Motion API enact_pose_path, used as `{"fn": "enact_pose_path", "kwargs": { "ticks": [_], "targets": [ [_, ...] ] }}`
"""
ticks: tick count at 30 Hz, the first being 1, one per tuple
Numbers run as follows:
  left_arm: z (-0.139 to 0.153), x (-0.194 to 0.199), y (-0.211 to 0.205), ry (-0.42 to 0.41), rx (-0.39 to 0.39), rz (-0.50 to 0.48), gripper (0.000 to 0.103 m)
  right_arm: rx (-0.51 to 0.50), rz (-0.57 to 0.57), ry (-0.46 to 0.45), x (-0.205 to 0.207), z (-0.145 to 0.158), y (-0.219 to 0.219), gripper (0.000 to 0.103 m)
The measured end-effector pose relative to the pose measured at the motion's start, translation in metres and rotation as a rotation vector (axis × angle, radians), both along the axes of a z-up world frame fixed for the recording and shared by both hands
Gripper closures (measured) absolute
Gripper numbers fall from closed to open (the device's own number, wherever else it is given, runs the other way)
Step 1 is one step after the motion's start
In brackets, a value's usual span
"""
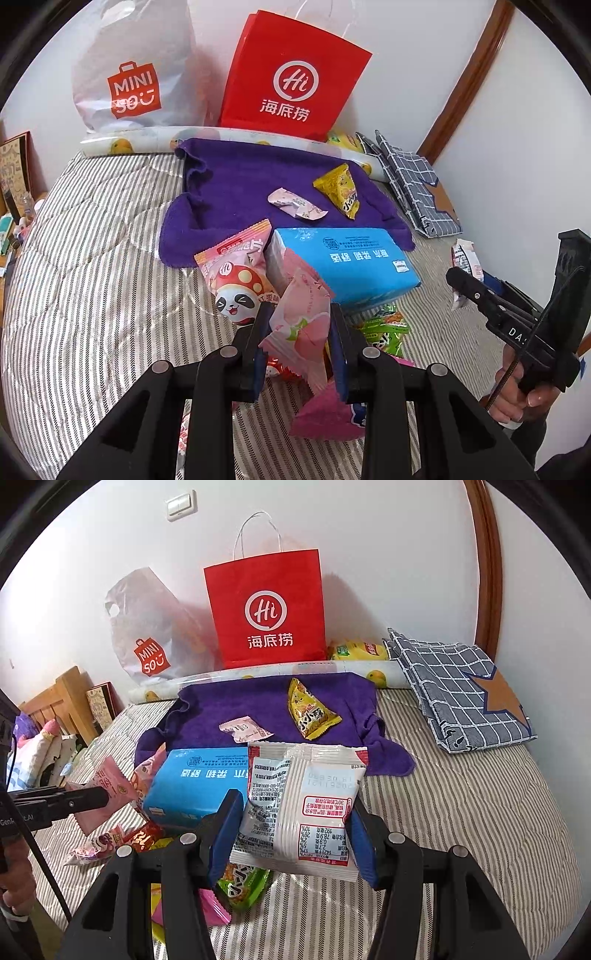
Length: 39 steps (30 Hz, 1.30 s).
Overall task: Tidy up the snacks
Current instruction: 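Lift both held packets and carry them toward the purple towel, then lower both packets over the purple towel and open both tools to drop them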
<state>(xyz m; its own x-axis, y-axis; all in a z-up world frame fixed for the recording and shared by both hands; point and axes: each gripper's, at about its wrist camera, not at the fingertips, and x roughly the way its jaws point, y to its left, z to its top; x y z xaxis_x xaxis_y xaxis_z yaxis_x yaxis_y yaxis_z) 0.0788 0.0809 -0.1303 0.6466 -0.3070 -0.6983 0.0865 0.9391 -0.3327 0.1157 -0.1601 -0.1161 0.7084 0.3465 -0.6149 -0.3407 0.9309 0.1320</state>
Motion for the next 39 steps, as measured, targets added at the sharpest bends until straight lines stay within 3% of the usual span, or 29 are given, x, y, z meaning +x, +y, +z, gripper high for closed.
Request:
{"fn": "enact_pose_path", "kwargs": {
  "ticks": [25,39],
  "targets": [
    [0.009,0.025,0.0,-0.017,-0.008,-0.012,0.074,0.029,0.002,-0.007,0.025,0.006,0.008,0.05],
    [0.015,0.063,0.013,-0.019,-0.006,0.021,0.074,0.005,0.005,-0.017,0.067,0.007,0.019,0.05]
  ]
}}
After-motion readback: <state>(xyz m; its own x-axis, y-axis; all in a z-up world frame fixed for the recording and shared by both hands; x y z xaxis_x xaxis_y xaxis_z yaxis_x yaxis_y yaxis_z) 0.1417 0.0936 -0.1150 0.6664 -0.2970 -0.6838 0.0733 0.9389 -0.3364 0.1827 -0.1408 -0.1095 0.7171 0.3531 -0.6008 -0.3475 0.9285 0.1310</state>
